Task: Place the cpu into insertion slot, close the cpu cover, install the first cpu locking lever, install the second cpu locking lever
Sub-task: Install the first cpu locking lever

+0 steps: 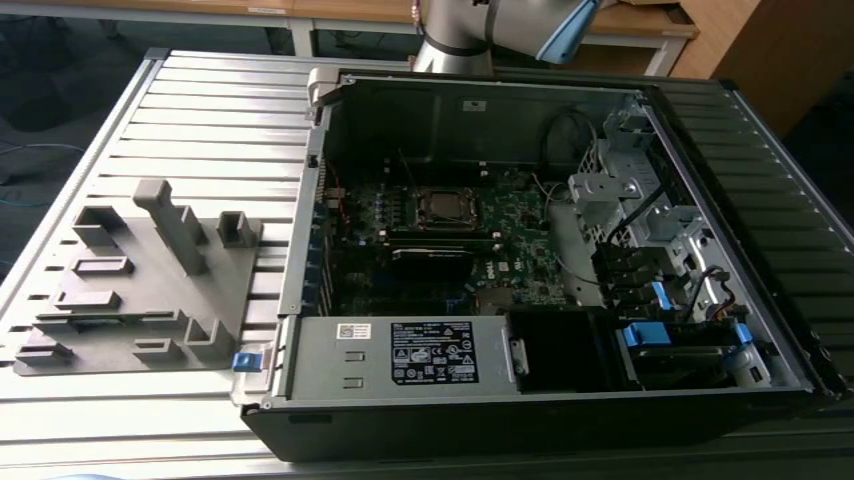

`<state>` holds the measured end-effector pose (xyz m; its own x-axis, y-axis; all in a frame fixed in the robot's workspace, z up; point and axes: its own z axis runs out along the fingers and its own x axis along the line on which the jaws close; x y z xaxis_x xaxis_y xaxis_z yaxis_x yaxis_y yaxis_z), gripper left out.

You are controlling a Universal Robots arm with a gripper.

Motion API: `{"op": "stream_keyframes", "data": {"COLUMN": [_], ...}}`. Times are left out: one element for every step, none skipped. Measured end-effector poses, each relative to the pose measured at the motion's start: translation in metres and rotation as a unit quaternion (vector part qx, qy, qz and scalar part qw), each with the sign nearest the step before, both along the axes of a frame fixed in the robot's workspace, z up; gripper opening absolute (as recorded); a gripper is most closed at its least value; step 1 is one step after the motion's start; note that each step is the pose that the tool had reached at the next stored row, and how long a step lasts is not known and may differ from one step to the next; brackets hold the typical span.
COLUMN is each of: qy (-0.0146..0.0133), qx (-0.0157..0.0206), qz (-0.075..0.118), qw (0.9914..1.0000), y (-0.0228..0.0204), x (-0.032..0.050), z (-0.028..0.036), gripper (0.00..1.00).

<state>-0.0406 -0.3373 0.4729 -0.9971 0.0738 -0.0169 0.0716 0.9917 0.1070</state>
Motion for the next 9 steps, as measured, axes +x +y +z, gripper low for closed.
{"op": "stream_keyframes", "data": {"qy": [0.0000, 0.0000, 0.0000, 0.0000, 0.0000, 0.0000, 0.0000, 0.0000, 0.0000], "qx": [0.0000, 0.0000, 0.0000, 0.0000, 0.0000, 0.0001, 0.0001, 0.0000, -0.0001], "qz": [0.000, 0.000, 0.000, 0.000, 0.000, 0.000, 0.000, 0.000, 0.000], "qw": [1.00000, 1.00000, 1.00000, 1.00000, 1.00000, 1.00000, 1.00000, 1.00000, 1.00000], "y": [0.0000, 0.0000, 0.0000, 0.0000, 0.0000, 0.0000, 0.0000, 0.0000, 0.0000], "x": [0.0000, 0.0000, 0.0000, 0.0000, 0.0000, 0.0000, 0.0000, 0.0000, 0.0000], "z": [-0.0018, -0.0038, -0.0056, -0.0074, -0.0092, -0.0103, -0.0108, -0.0108, -0.0109], "gripper": [0.11, 0.11, 0.11, 0.11, 0.11, 0.11, 0.11, 0.11, 0.11]}}
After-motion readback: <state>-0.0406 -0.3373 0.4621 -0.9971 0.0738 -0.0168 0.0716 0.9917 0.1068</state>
